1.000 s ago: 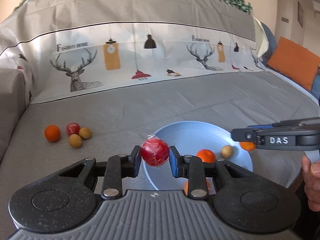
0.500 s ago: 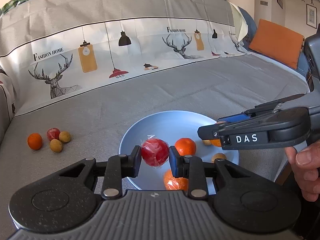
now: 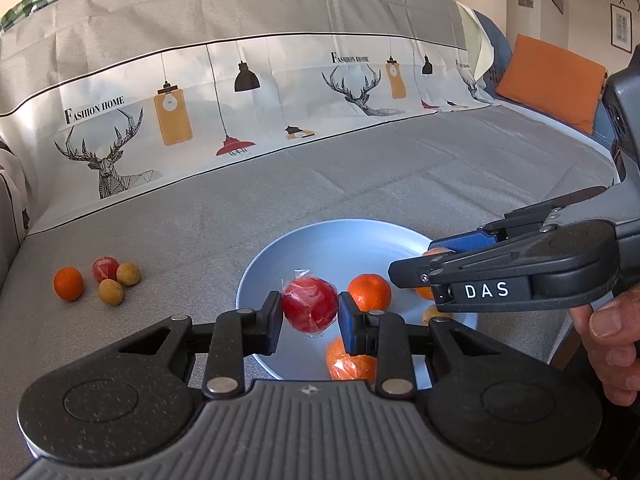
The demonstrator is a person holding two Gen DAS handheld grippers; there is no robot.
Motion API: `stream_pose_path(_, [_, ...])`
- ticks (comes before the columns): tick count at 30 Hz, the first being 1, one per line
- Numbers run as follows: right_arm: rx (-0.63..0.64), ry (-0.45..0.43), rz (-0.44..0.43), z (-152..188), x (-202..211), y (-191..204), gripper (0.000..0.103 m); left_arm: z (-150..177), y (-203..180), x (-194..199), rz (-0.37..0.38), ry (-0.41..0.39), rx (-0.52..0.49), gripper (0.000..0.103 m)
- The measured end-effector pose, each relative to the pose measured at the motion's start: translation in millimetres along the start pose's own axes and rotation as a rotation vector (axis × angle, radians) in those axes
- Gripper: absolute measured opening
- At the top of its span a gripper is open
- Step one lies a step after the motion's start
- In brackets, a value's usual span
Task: Organize fruits
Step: 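Carry the red fruit and bagged orange over the blue plate and lower them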
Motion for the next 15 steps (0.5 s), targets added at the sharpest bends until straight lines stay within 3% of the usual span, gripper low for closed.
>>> stream_pose_path(15, [0.009,0.001,-0.004,0.2,0.2,1.7,0.042,-0.1,-3.0,0.7,-0.003,0.000,-0.004,0.033])
Point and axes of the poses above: each gripper's, at about its wrist camera, not at the fingertips, and x roughly against the way its jaws point, y to its left, z to its underside, the point moved 2 cm from there along -x, roughly the way its jaws point, and after that the axes turned 1 degree about -y, right-handed, at the moved point
